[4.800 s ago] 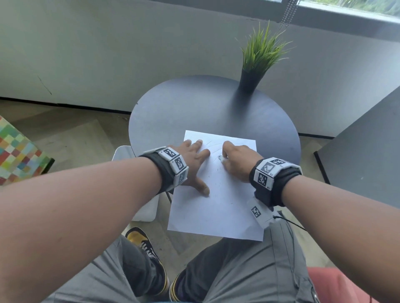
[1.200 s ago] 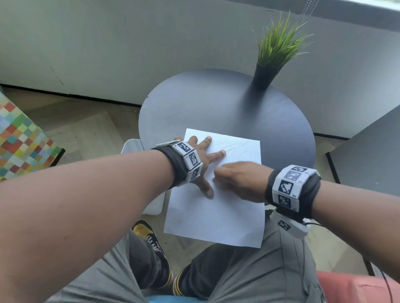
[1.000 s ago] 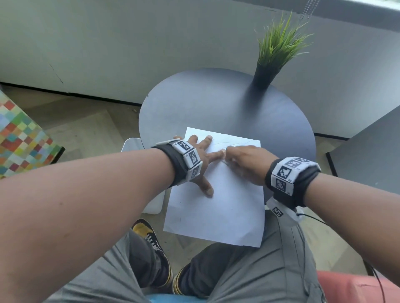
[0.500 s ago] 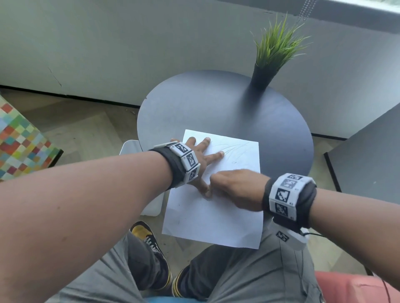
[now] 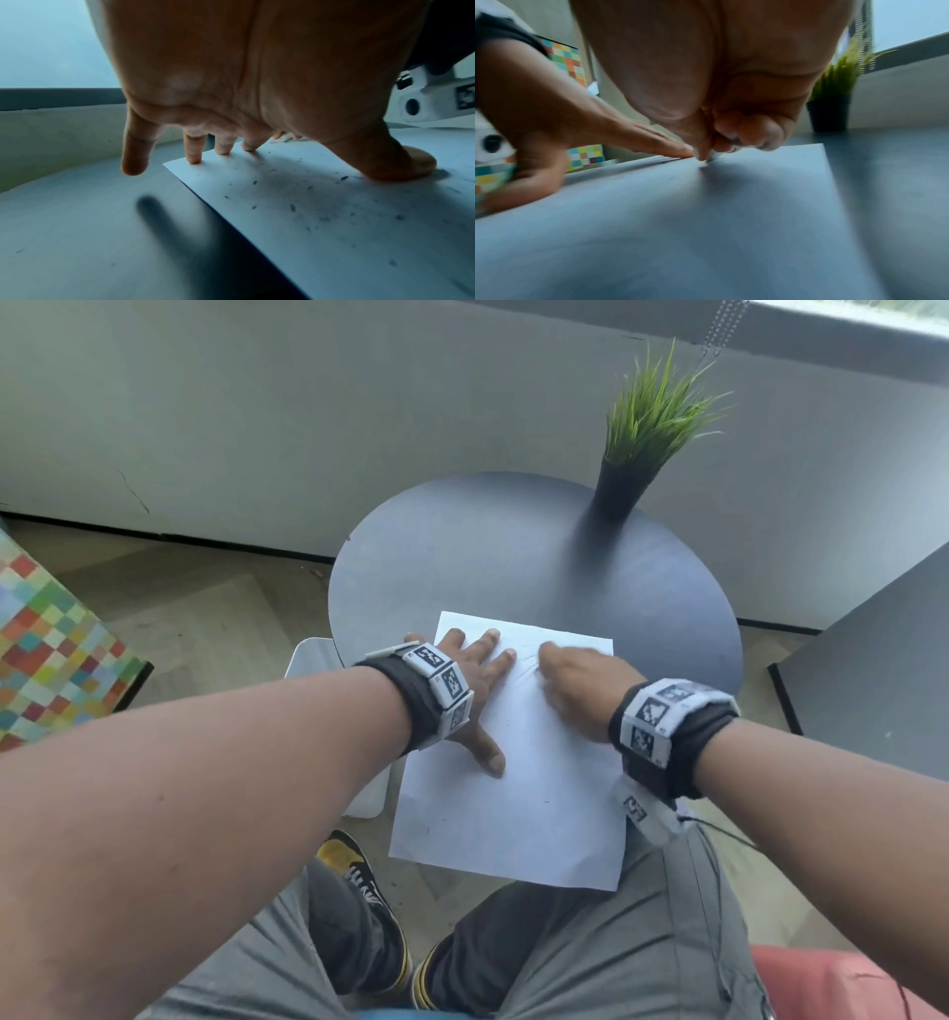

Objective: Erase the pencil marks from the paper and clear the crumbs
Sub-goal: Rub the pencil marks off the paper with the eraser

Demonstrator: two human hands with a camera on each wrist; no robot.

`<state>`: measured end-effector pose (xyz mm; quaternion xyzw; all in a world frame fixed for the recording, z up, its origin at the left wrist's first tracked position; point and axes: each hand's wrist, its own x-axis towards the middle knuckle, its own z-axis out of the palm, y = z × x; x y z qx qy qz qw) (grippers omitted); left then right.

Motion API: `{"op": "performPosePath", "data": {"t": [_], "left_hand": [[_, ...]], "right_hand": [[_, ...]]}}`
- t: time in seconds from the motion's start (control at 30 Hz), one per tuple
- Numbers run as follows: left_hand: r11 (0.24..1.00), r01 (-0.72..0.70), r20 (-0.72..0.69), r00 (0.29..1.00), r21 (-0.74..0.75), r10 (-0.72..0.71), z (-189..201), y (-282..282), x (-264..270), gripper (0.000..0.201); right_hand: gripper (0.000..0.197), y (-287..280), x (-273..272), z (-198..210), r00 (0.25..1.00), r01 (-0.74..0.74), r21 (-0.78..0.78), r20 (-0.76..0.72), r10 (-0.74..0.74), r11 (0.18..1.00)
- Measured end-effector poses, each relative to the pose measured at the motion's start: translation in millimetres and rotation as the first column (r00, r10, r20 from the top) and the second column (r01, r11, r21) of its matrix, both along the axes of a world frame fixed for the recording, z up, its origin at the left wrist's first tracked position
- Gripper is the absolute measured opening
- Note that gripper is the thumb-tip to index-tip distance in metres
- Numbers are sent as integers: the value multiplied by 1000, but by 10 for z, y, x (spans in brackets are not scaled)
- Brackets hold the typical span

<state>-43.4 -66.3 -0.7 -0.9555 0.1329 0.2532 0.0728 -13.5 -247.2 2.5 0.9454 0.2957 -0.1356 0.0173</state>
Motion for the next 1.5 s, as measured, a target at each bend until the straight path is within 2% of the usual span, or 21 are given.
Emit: {"op": "performPosePath", "data": {"t": [0.1, 0.13, 0.17, 0.23, 0.3, 0.43, 0.53, 0.63, 0.73, 0.77, 0.9, 0.97, 1.07, 1.1, 1.17, 1.23, 1.3, 1.4, 1.43, 1.5], "left_hand": [[999, -9, 24, 1000, -35, 10, -16, 17, -36, 143], [999, -14, 33, 999, -49, 16, -23, 9, -56, 142], [998, -18, 46, 999, -64, 21, -39, 2, -74, 140], [995, -23, 61, 998, -98, 29, -66, 5, -98, 136], [990, -41, 60, 997, -137, 49, -90, 82, -98, 131], [965, -170, 71, 980, -198, 187, -202, 388, -152, 133], [968, -150, 78, 983, -203, 169, -274, 452, -201, 136], [970, -123, 69, 988, -210, 140, -269, 425, -197, 134], [971, -114, 55, 990, -211, 128, -259, 426, -205, 131], [972, -113, 53, 991, -207, 126, -260, 427, -204, 131], [971, -128, 34, 990, -200, 137, -213, 394, -176, 131], [970, -139, 18, 989, -200, 146, -190, 368, -166, 133], [969, -148, 1, 989, -196, 151, -178, 357, -167, 136], [970, -148, -2, 989, -195, 151, -177, 356, -164, 136], [971, -146, -4, 989, -190, 148, -168, 360, -156, 137], [971, -146, -2, 989, -188, 148, -169, 355, -152, 137], [972, -149, -12, 989, -181, 150, -144, 348, -154, 137], [973, -155, -21, 988, -171, 154, -118, 330, -150, 136], [974, -153, -18, 988, -169, 152, -116, 327, -145, 136], [976, -147, -10, 989, -163, 147, -123, 321, -134, 137]], "right_hand": [[15, 80, -299, -39, 970, -225, 13, -93, 225, 974], [11, 47, -302, -27, 969, -224, 15, -103, 224, 974], [8, 15, -246, -8, 981, -177, 27, -81, 178, 984], [20, -77, -94, -9, 996, -68, 44, -51, 71, 997], [24, -167, -18, 11, 998, -10, 42, -67, 13, 999], [19, -244, 27, 27, 994, 42, 11, -101, -41, 999], [23, -110, -20, 66, 996, 46, 15, -80, -44, 999], [23, 112, -227, 39, 985, -92, 97, -137, 104, 991], [17, 252, -379, -16, 943, -293, 83, -140, 303, 952], [16, 266, -326, -23, 946, -292, 63, -129, 298, 954], [17, 301, 37, -16, 996, -84, 16, -11, 84, 996], [11, 370, -25, -21, 993, -117, -7, -19, 116, 993], [17, 424, -299, -38, 948, -303, -14, -104, 300, 953], [15, 415, -287, -23, 946, -312, -27, -102, 307, 950], [8, 396, -48, -3, 983, -181, -32, -34, 180, 983], [14, 341, 162, 19, 998, -53, -41, 22, 54, 998], [8, 403, 68, 28, 993, -117, -42, 17, 117, 992], [23, 480, -232, -36, 944, -322, -63, -98, 315, 945], [22, 477, -201, -27, 946, -318, -60, -93, 312, 946], [6, 439, 85, -14, 987, -162, -44, -12, 162, 986]]}}
